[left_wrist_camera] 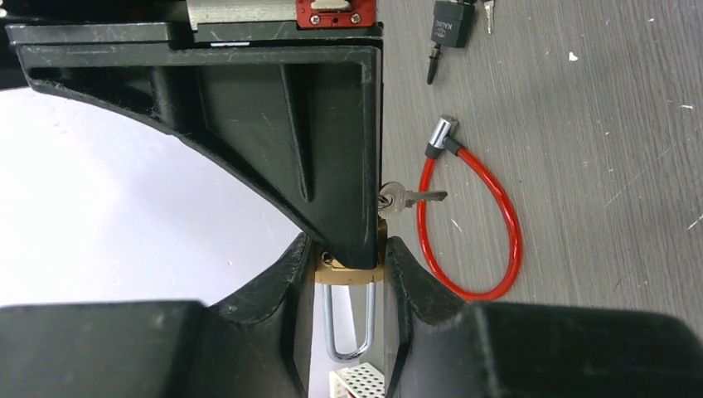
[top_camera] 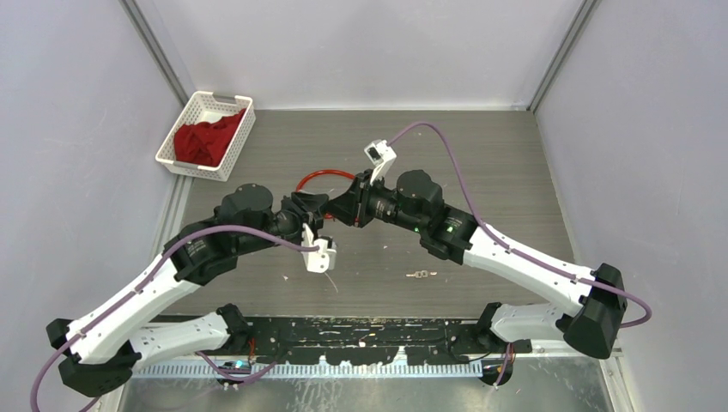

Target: Unlock with the key

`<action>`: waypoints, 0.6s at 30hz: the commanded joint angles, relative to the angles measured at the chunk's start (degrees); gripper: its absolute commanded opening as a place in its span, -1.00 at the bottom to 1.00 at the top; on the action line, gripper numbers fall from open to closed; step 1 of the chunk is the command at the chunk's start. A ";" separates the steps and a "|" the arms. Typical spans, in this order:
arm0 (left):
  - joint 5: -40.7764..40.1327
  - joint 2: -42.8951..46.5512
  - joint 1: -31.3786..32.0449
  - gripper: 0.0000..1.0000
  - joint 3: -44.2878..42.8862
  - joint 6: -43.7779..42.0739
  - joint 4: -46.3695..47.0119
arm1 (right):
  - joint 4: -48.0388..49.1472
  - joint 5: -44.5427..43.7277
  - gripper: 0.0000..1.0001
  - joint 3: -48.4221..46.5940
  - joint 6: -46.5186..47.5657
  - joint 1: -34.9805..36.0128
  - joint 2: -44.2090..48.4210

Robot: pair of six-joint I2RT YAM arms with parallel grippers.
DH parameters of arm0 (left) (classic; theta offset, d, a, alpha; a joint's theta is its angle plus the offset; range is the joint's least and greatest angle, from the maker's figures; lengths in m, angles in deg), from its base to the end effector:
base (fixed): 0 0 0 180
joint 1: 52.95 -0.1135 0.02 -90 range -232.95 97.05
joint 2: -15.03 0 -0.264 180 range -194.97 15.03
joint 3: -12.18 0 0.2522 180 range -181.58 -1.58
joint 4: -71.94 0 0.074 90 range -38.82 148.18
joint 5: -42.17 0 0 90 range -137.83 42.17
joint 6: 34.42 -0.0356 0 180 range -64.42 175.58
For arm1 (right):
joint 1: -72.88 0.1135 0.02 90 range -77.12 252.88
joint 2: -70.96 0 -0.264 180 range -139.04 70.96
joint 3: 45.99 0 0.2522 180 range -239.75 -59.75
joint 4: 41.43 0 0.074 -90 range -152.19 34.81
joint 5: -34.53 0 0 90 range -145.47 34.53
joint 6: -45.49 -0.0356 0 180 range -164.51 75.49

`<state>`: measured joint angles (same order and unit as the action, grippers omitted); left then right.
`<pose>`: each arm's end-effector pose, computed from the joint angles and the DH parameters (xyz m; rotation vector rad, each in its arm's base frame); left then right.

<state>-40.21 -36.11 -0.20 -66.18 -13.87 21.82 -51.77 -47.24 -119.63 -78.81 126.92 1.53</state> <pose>0.1048 -0.1456 0.3919 1.7625 0.8738 0.0598 0.1646 0.2356 0.3675 -0.4331 1.7945 1.2482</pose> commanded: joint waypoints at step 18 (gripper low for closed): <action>19.11 -5.77 -7.41 0.68 -8.54 27.75 -18.82 | -1.09 16.23 -0.98 10.97 2.02 -6.82 12.45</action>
<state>-26.16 -40.02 -7.22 -72.02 9.74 7.59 -54.35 -37.80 -108.30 -78.26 120.19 13.36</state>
